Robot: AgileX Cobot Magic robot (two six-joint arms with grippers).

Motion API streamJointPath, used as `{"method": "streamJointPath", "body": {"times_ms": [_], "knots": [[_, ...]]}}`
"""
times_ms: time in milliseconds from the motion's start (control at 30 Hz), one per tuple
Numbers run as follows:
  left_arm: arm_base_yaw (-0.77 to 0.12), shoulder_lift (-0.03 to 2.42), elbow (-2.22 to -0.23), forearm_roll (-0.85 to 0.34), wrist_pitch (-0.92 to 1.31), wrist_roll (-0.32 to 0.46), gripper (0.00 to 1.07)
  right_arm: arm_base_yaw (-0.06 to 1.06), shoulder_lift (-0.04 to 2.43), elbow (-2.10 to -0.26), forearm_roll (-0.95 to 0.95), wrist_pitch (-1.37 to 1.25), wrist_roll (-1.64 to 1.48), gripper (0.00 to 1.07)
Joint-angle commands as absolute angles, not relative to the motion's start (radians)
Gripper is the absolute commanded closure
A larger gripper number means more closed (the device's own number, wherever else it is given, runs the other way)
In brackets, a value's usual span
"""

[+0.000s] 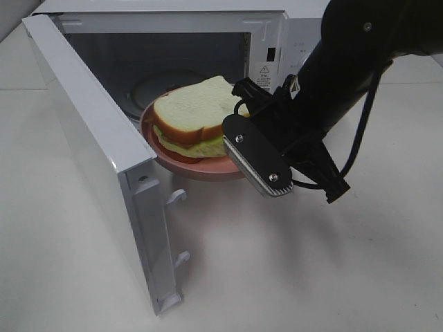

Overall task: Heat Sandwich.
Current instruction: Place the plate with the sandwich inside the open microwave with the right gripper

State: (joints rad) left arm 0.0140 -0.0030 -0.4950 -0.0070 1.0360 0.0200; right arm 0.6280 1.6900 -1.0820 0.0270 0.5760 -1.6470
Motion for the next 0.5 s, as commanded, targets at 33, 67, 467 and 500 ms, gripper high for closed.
{"method": "streamJointPath", "body": {"times_ms": [33,67,467,500], "knots": [[0.017,-0.030,-0.493,-0.013,1.029,0.018,0.03,0.632,1.703,-1.113,0.035,0.569,-1.628,1.07],[0.017,-0.030,-0.493,-0.013,1.029,0.018,0.03,0.632,1.714,-1.124,0.035,0.573,-1.620,1.07],[0.017,-0.030,-0.493,-0.013,1.029,0.018,0.03,0.632,1.843,-1.285,0.034,0.622,-1.588,1.07],[0.017,-0.030,-0.493,-0.013,1.029,0.018,0.03,0.632,1.843,-1.285,0.034,0.622,-1.588,1.07]]}}
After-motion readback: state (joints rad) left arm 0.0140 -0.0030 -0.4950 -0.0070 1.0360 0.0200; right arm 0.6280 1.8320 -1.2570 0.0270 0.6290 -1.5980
